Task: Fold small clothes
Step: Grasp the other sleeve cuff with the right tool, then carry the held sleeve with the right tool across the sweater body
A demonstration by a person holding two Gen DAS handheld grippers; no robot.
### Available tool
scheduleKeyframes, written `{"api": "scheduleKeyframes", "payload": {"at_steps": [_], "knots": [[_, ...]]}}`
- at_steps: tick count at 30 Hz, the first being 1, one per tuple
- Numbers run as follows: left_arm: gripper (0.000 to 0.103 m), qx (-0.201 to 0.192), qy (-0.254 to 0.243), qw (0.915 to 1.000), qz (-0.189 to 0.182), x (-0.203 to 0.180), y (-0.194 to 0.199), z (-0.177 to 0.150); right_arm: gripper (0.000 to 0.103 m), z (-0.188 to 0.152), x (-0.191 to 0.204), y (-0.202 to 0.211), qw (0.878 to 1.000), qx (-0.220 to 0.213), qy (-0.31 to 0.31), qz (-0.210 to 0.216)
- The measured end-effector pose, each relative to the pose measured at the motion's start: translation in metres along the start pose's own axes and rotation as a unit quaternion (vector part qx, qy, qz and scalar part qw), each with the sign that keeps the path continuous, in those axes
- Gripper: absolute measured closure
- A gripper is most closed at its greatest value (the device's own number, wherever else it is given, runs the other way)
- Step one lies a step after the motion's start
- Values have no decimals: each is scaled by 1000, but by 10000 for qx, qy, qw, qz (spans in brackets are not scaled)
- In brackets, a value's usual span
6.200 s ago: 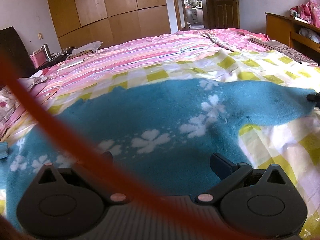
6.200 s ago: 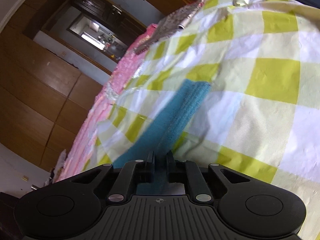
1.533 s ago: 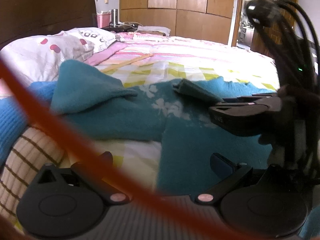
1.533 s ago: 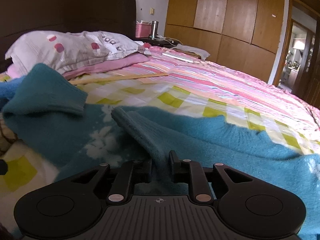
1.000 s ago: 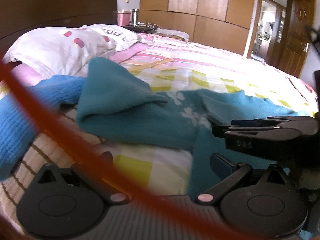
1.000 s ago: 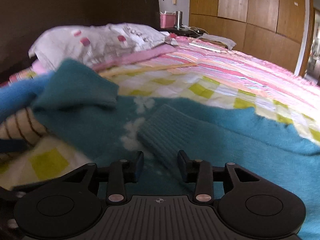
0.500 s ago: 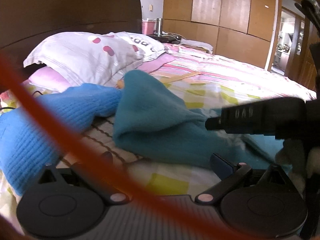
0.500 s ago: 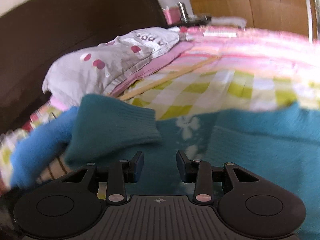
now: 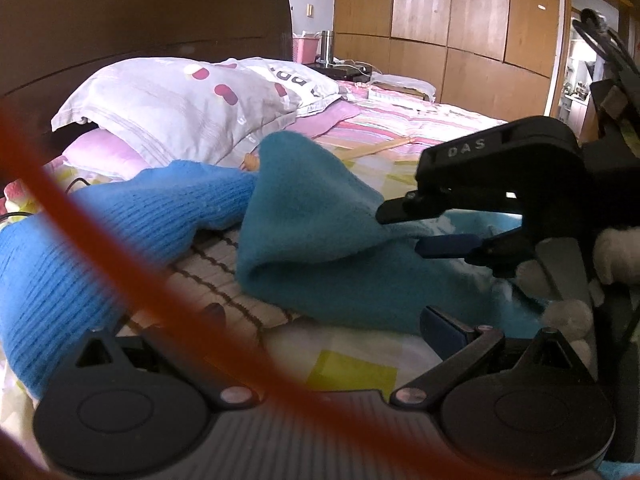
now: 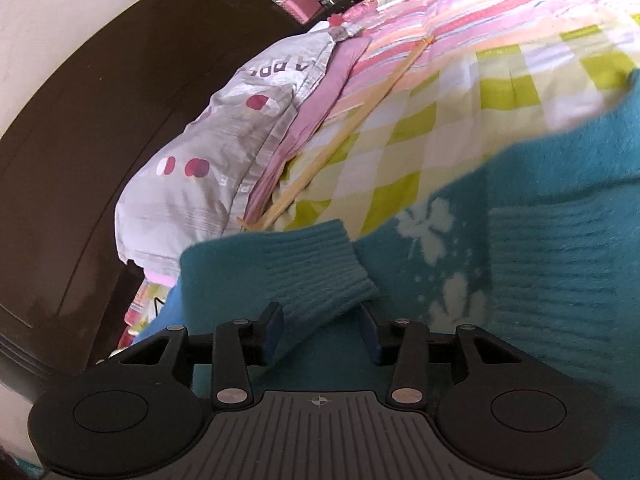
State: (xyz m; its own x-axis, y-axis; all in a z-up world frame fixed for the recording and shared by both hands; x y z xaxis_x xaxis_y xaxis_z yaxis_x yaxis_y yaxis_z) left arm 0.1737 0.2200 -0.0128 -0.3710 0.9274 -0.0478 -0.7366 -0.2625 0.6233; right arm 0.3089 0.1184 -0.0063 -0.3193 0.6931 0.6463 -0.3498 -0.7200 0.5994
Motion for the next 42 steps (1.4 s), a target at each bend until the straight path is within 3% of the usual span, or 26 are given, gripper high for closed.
{"api": "scheduleKeyframes", "payload": {"at_steps": [9, 14, 16, 19, 28, 42], "knots": [[0, 59, 75, 9999, 105, 5, -5, 0, 58, 7, -11, -11, 9968, -95, -729, 300], [0, 72, 44, 9999, 135, 5, -6, -1, 73, 9, -6, -12, 9983, -141, -526, 188], [0, 71, 29, 9999, 124, 5, -6, -1, 85, 11, -4, -11, 9989, -205, -415, 67], [0, 69, -31, 9999, 126, 3, -7, -2, 90, 14, 2, -7, 9993, -305, -179, -125], [0, 79, -44, 10000, 31, 2, -6, -2, 93, 26, 21, 27, 9931, -806, 601, -604], [0, 73, -179, 9998, -85, -4, -8, -3, 93, 33, 19, 69, 9840, -1161, 924, -990]]}}
Point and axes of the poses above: each gripper's, at about its wrist camera, not at the fingertips, and y roughly against the way its jaws point, x to its left, z to its top, the point moved 5 cm from there along -y, roughly the way its jaws point, and after that the axes turned 1 degree about x, right-handed, at the moved point
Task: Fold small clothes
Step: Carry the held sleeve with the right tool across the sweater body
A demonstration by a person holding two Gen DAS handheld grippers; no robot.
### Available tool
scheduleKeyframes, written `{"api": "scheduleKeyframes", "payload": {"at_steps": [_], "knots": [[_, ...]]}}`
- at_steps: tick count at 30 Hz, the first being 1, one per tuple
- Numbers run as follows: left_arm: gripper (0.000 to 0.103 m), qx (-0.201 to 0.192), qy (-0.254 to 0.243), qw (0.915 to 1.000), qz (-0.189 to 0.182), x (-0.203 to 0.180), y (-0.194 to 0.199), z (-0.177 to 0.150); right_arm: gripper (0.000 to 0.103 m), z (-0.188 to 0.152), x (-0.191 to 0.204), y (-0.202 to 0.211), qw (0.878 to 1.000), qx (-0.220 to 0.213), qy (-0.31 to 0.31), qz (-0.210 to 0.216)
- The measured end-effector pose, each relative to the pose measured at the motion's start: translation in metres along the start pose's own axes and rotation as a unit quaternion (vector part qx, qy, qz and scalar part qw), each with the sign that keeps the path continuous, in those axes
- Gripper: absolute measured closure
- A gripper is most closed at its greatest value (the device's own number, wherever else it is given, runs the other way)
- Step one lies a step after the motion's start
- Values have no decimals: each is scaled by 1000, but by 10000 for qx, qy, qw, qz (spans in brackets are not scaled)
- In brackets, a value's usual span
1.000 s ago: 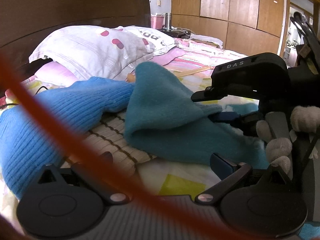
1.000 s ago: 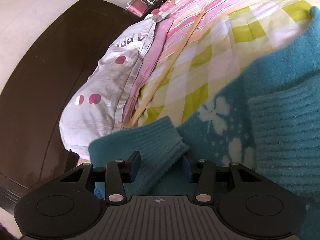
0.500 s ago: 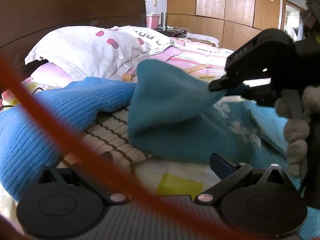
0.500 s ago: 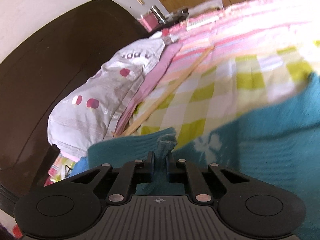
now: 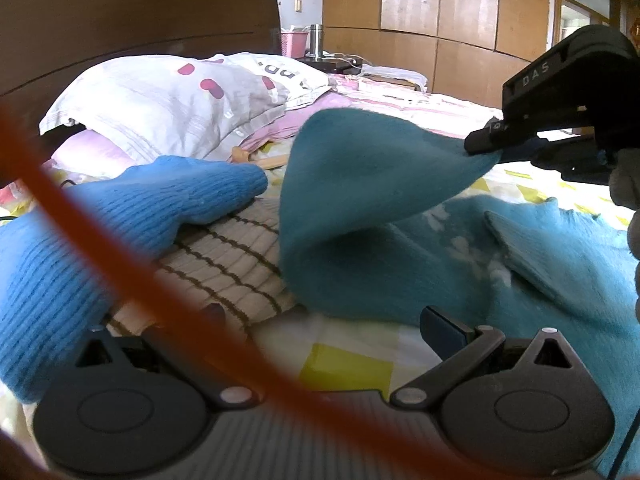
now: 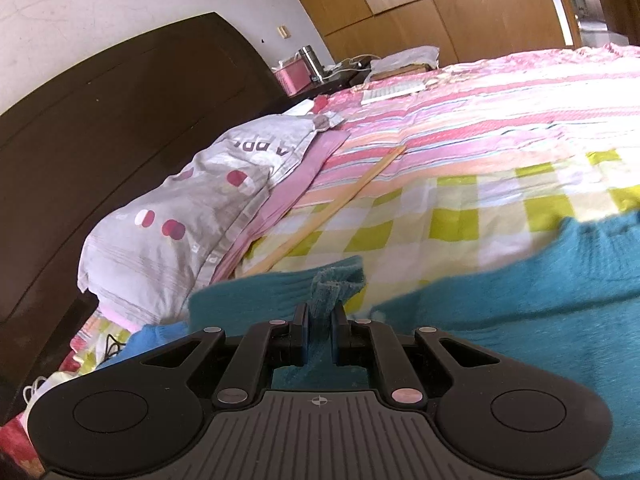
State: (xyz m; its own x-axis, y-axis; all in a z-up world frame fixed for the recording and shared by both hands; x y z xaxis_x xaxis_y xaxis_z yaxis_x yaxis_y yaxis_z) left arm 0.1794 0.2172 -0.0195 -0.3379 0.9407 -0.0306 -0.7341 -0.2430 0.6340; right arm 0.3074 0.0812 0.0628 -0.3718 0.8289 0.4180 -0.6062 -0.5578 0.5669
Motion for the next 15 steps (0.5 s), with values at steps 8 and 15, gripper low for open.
{"api": "scheduleKeyframes", "payload": {"at_steps": [8, 15], "knots": [[0, -45, -6, 9999, -149, -3, 0, -1, 93, 5, -9, 17, 9997, -93, 130, -157], [0, -86, -52, 9997, -212, -7, 3, -2, 93, 5, -19, 33, 9991, -167, 207, -329]]}}
Point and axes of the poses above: each gripper's, at about its wrist camera, not at the fingertips, and y roughly against the way its jaws point, x to its left, z to its top, the point moved 5 cm from there along -y, roughly the way its jaws point, and after that the axes turned 1 degree about x, right-handed, at the moved point
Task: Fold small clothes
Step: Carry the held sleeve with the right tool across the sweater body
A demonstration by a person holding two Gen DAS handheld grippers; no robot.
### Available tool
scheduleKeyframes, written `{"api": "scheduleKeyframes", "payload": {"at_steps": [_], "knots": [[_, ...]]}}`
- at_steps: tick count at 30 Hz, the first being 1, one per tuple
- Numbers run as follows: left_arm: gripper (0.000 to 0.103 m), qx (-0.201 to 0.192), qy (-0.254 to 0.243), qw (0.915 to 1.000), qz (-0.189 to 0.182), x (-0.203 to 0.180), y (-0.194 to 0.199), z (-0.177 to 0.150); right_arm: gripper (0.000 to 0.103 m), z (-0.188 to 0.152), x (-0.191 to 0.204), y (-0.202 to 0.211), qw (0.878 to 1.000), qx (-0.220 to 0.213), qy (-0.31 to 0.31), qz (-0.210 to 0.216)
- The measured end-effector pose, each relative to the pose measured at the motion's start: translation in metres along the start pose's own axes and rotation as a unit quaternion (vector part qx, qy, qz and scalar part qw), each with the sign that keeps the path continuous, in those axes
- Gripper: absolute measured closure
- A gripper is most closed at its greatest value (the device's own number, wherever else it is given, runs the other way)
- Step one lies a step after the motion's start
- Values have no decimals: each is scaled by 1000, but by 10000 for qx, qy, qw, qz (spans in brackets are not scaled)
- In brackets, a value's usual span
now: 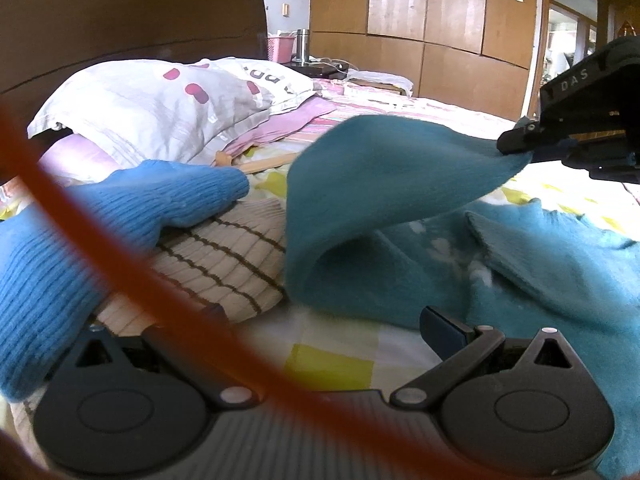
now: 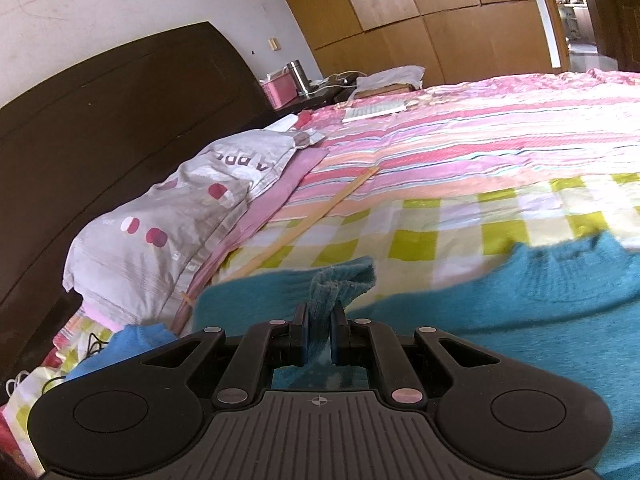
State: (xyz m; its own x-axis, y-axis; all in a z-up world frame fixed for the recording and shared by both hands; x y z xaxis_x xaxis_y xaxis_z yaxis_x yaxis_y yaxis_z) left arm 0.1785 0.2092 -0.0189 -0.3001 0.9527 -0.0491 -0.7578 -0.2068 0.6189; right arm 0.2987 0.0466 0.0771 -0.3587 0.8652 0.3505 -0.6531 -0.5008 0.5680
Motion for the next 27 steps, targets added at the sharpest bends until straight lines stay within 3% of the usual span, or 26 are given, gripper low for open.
{"api": "scheduleKeyframes", "payload": {"at_steps": [27], "knots": [[0, 32, -256, 9995, -178, -16, 0, -4, 94, 3, -66, 48, 9946, -151, 290, -980]]}}
Point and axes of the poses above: each gripper's, at about its wrist camera, not at the fingertips, and y roughly against the way its jaws point, x to its left, z to its top, the point moved 5 cm from there along -y, roughly the way its jaws point, and after that the axes turned 1 degree about x, right-handed, at the moved point
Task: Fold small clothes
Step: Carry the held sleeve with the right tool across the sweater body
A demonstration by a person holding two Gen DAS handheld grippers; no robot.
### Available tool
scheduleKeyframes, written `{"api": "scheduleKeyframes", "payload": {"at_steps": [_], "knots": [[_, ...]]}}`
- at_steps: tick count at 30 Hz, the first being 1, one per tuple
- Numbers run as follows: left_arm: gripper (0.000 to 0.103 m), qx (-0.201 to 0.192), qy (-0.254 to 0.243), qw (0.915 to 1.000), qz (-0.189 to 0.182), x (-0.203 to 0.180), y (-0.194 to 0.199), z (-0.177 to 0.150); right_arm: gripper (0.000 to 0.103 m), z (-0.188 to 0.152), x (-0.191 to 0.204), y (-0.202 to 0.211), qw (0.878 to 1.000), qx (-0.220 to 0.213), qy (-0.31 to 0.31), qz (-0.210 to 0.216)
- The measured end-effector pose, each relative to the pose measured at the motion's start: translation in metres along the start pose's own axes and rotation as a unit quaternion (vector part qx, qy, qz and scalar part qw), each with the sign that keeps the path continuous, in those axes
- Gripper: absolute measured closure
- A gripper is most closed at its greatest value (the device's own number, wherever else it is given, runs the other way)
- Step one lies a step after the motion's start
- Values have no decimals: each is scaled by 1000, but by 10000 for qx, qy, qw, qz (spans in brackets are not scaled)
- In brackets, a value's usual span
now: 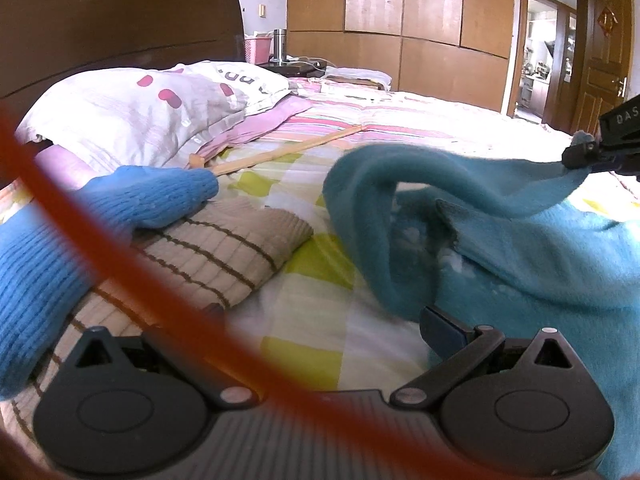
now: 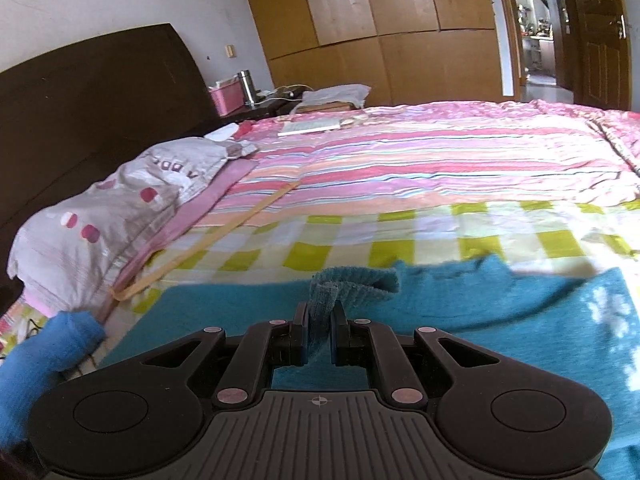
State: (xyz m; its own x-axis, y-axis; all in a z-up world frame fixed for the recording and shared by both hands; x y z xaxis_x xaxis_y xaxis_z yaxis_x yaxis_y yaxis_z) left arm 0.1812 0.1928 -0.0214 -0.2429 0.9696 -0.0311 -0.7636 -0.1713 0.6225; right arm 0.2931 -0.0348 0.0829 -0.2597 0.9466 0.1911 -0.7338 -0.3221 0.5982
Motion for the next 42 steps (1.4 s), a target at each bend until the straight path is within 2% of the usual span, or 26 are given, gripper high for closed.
{"api": "scheduleKeyframes", "payload": {"at_steps": [14, 42], "knots": [[0, 33, -101, 9999, -73, -8, -1, -3, 95, -8, -42, 9, 9988, 92, 75, -472], [0, -159, -482, 9986, -122, -28, 7, -7, 95, 8, -116, 34, 9921, -194, -5, -1241]]}}
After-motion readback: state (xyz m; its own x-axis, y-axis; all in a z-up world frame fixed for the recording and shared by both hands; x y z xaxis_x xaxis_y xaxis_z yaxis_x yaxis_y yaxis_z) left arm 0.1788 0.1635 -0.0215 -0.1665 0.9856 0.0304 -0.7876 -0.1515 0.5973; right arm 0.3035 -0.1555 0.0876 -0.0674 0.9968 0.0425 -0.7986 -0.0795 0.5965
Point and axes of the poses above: each gripper's, at about its wrist camera, not at the fingertips, and y roughly against the way its jaws point, x to its left, z to its top, the point moved 5 cm from there along -y, roughly the way its jaws point, and after that the axes turned 1 degree about x, right-handed, at the moved point
